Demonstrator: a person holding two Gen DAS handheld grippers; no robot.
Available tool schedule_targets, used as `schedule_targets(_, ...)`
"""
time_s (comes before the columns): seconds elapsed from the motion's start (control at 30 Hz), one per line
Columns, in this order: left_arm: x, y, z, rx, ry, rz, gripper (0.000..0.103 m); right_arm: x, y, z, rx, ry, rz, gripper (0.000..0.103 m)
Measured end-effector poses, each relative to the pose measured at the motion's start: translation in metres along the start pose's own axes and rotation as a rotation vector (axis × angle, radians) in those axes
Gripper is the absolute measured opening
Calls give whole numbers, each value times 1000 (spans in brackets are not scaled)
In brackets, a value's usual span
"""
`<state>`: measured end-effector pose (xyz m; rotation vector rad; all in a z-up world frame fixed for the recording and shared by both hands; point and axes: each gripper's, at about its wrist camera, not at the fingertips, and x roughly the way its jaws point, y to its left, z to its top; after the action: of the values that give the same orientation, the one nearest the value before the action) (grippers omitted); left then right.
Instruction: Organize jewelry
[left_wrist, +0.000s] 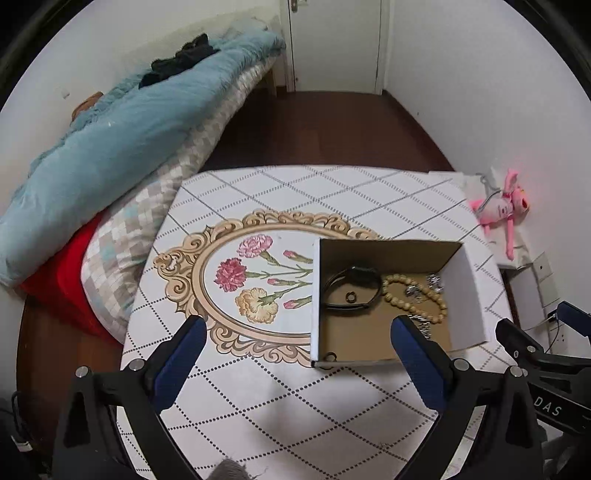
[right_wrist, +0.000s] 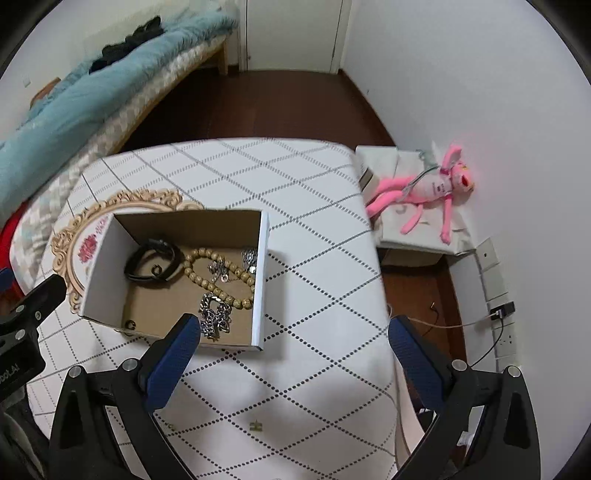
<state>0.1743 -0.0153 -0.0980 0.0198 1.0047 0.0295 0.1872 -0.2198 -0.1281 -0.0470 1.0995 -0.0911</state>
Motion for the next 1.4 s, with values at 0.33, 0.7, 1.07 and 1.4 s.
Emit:
schedule_targets(0.33, -55, -4, -2, 2, -92, -32, 102, -68, -6, -8, 24, -119, 13, 103)
schedule_targets(0.7, -34, -1, -35, -2, 12, 5, 102, -36, -12, -51, 46, 17, 85, 103)
schedule_targets(1.07, 46, -1, -105, 36, 216, 84, 102, 57, -2, -119, 90, 167, 204, 69)
schedule_targets(1.4, 57, -5, -127, 47, 269, 50, 102, 54, 21, -135, -4, 85, 123, 12)
